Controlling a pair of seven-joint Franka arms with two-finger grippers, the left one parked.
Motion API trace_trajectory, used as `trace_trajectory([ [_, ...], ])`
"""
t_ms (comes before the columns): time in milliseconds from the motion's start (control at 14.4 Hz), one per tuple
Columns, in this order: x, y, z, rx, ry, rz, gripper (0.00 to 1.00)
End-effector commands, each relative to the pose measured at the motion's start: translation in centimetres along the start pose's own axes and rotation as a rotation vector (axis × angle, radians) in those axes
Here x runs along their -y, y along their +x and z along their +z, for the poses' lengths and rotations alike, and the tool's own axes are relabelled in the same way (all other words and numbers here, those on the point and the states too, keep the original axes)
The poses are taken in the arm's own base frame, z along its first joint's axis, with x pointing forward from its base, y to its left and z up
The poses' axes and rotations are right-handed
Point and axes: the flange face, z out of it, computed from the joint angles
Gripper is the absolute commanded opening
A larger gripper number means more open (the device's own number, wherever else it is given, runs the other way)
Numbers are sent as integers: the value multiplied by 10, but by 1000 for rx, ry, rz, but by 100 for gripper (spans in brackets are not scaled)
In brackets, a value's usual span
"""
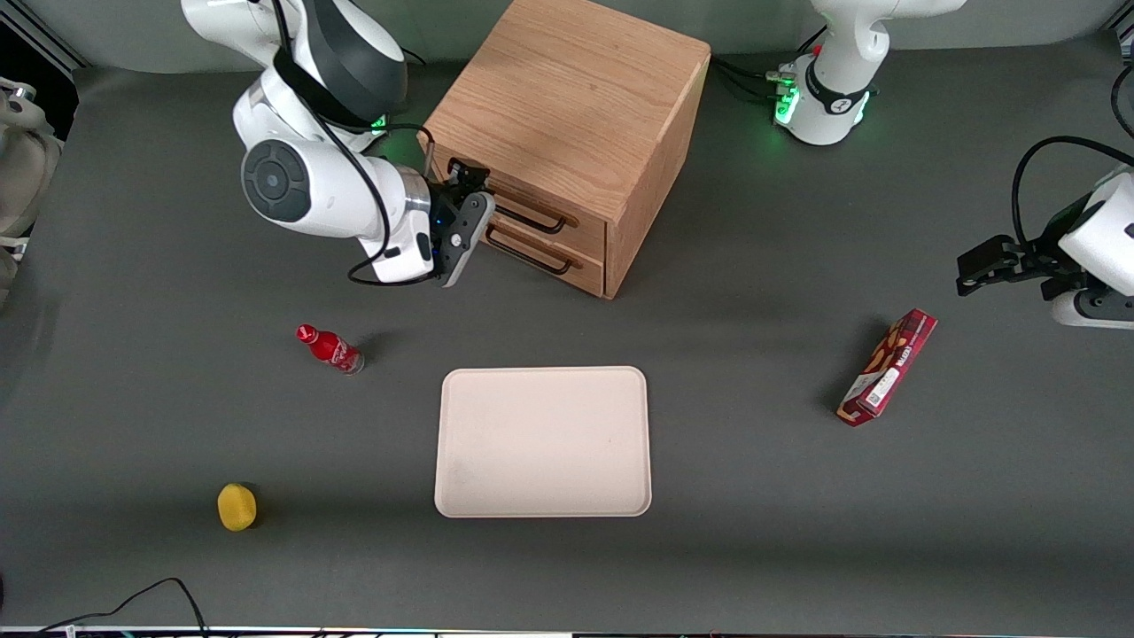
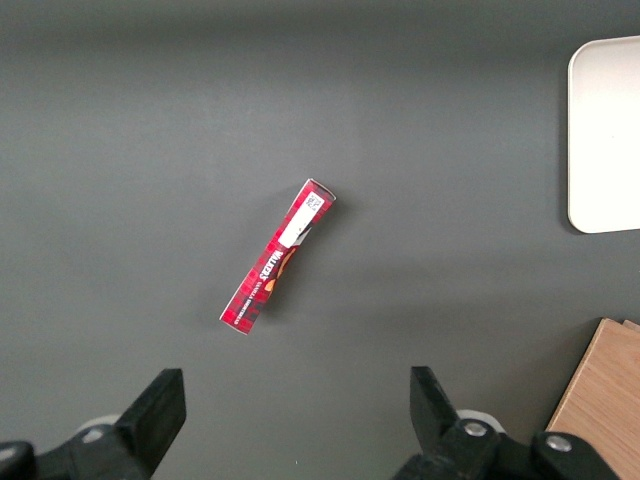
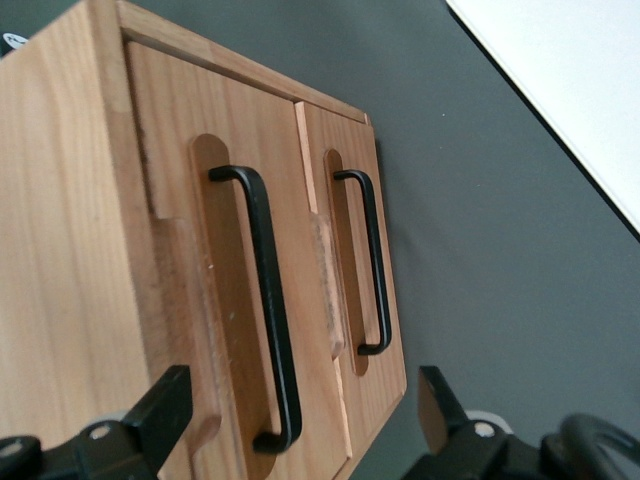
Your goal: Open upper drawer
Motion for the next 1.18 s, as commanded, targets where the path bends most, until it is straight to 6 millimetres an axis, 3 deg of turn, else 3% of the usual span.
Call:
trace_trajectory([
  [0, 3, -7, 17, -36, -5, 0, 100],
  [417, 5, -6, 48, -59, -23, 7, 100],
  [1113, -6, -7, 68, -88, -24, 22, 100],
])
